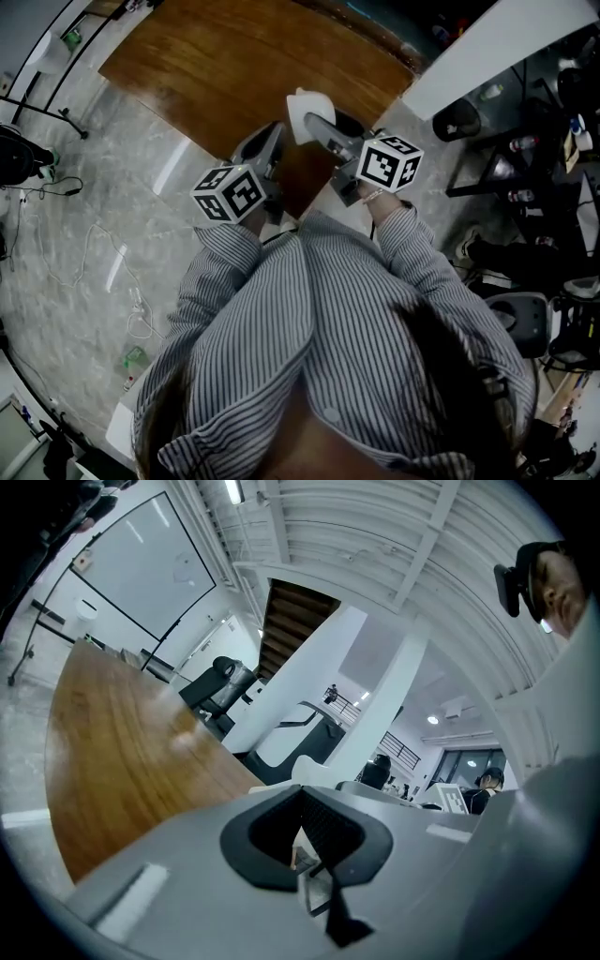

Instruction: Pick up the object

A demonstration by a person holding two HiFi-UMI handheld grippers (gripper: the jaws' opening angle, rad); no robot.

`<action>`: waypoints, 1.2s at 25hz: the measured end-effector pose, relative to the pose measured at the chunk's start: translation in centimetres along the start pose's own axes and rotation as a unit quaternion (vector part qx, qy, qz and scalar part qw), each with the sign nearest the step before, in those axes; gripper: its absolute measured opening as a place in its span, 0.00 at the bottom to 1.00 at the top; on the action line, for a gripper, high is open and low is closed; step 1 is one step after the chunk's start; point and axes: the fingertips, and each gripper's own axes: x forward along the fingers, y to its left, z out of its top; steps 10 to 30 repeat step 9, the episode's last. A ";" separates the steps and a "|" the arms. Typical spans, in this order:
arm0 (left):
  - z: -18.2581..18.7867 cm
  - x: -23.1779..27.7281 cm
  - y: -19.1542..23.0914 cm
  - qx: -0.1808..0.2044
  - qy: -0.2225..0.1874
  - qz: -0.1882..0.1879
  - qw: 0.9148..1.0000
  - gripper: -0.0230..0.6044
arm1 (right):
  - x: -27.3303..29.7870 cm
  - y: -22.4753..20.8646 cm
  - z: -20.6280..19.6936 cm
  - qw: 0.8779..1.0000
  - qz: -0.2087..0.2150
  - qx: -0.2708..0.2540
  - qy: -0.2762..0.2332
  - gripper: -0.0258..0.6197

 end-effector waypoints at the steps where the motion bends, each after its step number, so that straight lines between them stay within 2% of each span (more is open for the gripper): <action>1: 0.0 -0.2 0.1 -0.003 -0.002 0.000 1.000 0.05 | 0.0 0.1 0.0 1.000 -0.001 -0.003 0.000 0.38; 30: -0.1 -0.4 0.2 -0.008 -0.001 -0.002 1.000 0.05 | 0.0 0.4 -0.3 1.000 -0.002 -0.007 0.002 0.38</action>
